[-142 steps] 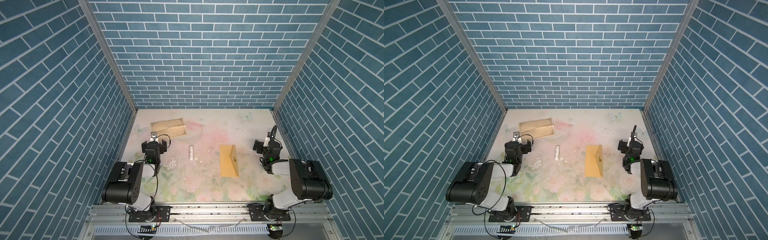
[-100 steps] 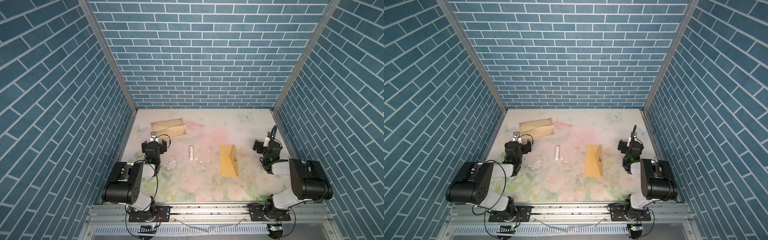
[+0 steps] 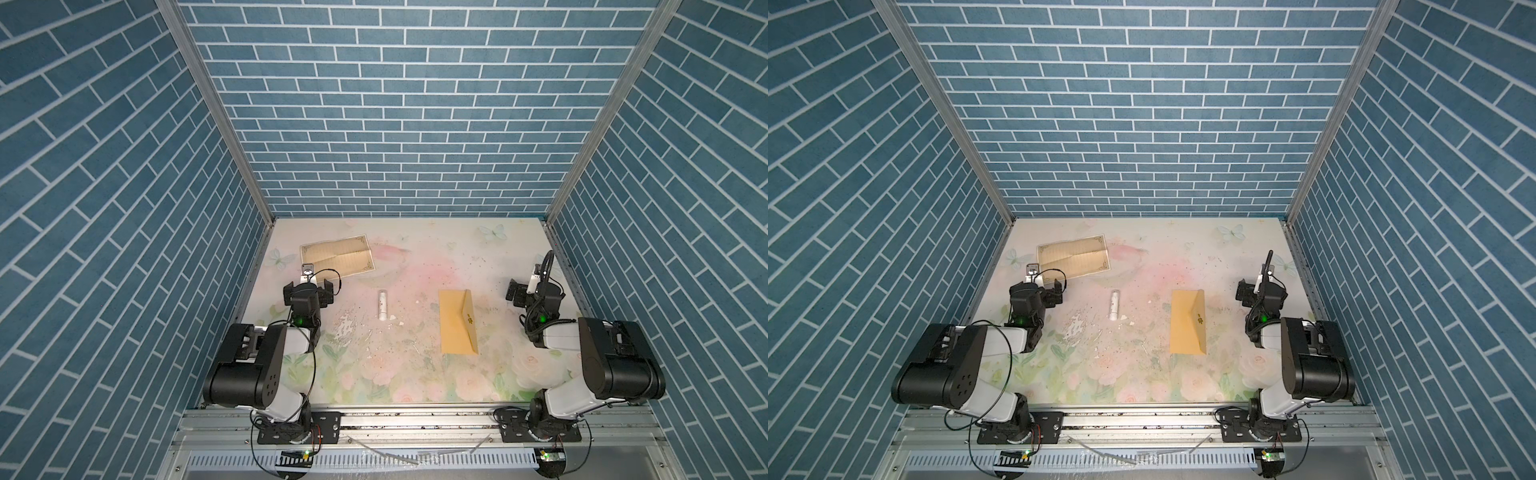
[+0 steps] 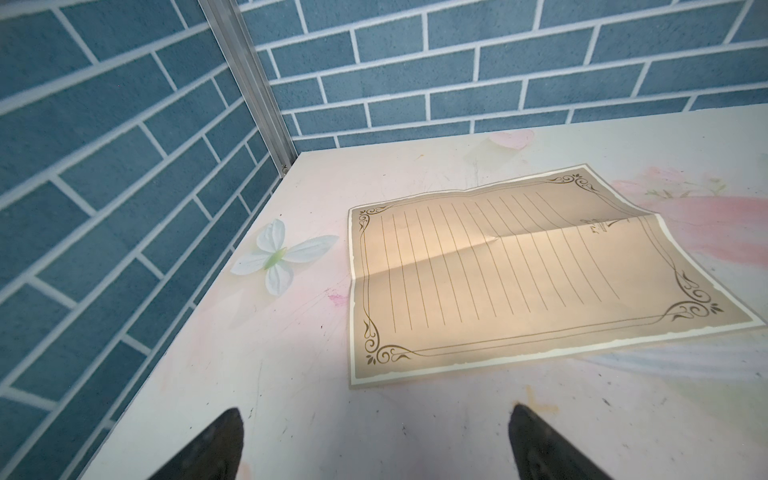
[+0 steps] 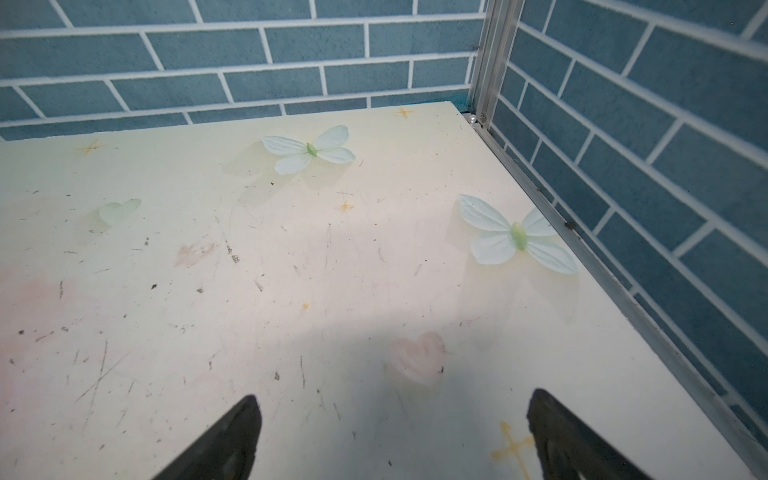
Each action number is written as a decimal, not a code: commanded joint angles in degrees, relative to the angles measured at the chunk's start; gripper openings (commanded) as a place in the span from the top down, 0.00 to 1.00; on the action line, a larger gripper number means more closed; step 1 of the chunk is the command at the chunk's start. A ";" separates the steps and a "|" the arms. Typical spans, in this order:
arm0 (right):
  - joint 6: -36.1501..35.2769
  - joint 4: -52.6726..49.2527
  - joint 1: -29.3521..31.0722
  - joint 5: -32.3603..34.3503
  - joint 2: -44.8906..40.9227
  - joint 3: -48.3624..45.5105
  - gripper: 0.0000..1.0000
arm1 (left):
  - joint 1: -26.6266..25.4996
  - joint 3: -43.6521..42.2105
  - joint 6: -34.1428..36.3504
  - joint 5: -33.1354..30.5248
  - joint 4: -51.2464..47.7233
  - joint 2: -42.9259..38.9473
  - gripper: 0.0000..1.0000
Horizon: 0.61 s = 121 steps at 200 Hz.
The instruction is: Place the letter into the envelope and seal it
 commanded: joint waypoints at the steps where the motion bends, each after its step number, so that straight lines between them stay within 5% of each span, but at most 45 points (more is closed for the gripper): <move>1: -1.37 1.89 0.09 0.49 0.10 -0.40 0.01 | 0.30 0.35 -0.48 -0.47 -0.03 -0.08 0.00; 121: -1.06 1.50 -0.33 -0.42 0.01 -0.31 0.01 | 0.30 0.44 -0.44 -0.47 -0.22 -0.07 0.00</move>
